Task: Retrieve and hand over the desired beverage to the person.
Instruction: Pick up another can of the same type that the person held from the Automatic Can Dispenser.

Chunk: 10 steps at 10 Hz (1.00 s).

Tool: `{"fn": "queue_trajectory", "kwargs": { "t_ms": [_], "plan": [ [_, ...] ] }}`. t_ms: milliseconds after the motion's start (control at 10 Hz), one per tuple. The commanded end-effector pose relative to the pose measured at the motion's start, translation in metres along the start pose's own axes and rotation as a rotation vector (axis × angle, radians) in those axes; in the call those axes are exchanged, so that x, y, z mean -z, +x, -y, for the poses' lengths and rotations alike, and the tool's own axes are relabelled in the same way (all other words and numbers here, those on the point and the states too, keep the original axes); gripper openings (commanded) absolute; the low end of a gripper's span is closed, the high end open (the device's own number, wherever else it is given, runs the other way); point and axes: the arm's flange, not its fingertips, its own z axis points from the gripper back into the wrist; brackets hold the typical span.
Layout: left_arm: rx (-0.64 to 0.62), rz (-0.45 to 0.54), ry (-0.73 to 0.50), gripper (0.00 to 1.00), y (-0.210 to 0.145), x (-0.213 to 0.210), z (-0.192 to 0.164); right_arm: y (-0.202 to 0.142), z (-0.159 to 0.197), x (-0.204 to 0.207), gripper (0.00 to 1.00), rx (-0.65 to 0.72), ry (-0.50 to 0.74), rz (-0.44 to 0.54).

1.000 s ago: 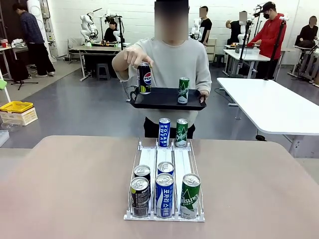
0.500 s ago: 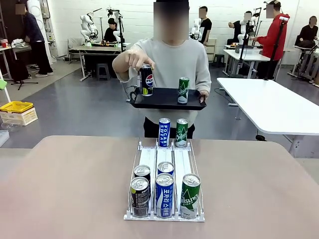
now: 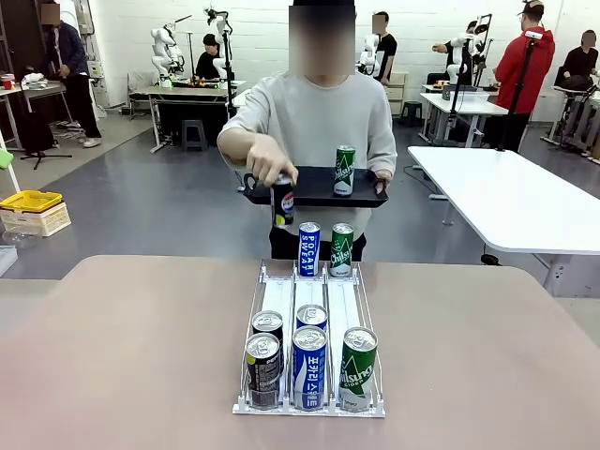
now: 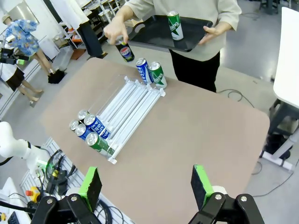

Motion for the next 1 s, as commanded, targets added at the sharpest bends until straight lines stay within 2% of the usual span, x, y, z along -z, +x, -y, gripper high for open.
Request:
{"fn": "queue_trajectory", "kwargs": {
  "t_ms": [0, 900],
  "plan": [
    [0.010, 0.017, -0.009, 1.00, -0.0001, 0.0000, -0.0016, 0.0029, 0.0026, -0.0002, 1.00, 0.003, -0.003, -0.004],
    [0.010, 0.017, -0.009, 1.00, -0.0001, 0.0000, -0.0016, 0.0029, 0.0026, -0.0002, 1.00, 0.003, -0.003, -0.004]
  ]
}}
